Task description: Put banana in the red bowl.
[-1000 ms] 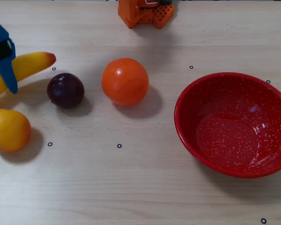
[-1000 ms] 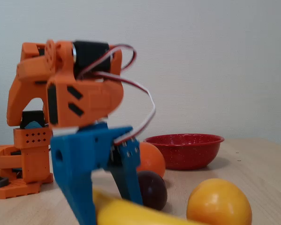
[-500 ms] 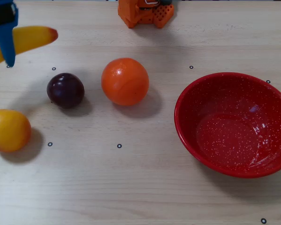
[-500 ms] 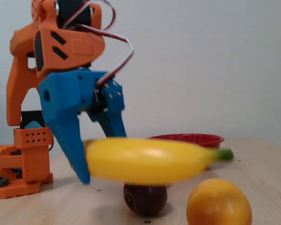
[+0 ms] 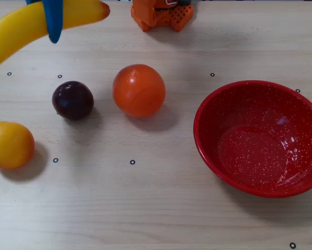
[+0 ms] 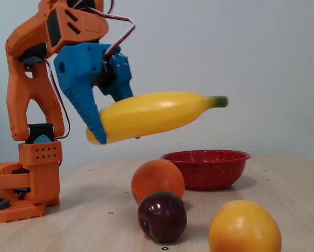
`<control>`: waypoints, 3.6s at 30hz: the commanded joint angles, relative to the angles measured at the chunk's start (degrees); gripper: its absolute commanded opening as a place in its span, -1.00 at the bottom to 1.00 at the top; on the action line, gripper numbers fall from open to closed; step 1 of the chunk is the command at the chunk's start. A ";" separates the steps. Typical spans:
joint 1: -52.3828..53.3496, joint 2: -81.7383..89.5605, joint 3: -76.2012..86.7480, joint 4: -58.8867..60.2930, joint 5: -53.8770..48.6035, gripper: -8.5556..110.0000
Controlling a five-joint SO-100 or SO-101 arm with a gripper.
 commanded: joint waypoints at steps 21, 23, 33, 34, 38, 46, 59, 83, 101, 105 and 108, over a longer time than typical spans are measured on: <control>-27.33 -2.02 -11.60 -0.62 15.29 -0.86; -29.88 -3.87 -13.71 -0.53 16.52 -0.86; -44.74 -10.90 -21.53 -3.16 23.20 -0.86; -46.23 -11.34 -21.88 -3.96 23.91 -0.86; -52.03 -13.71 -23.99 -5.19 26.28 -0.86; -60.12 -21.01 -30.76 -6.24 32.08 -0.86; -67.32 -30.76 -38.23 -2.90 37.97 -0.86; -70.75 -38.50 -38.14 2.72 34.80 -0.86; -69.52 -40.52 -34.89 0.18 27.16 -0.49; -68.73 -40.52 -35.16 0.18 25.75 -0.41; -68.29 -40.52 -35.60 1.05 24.79 -0.38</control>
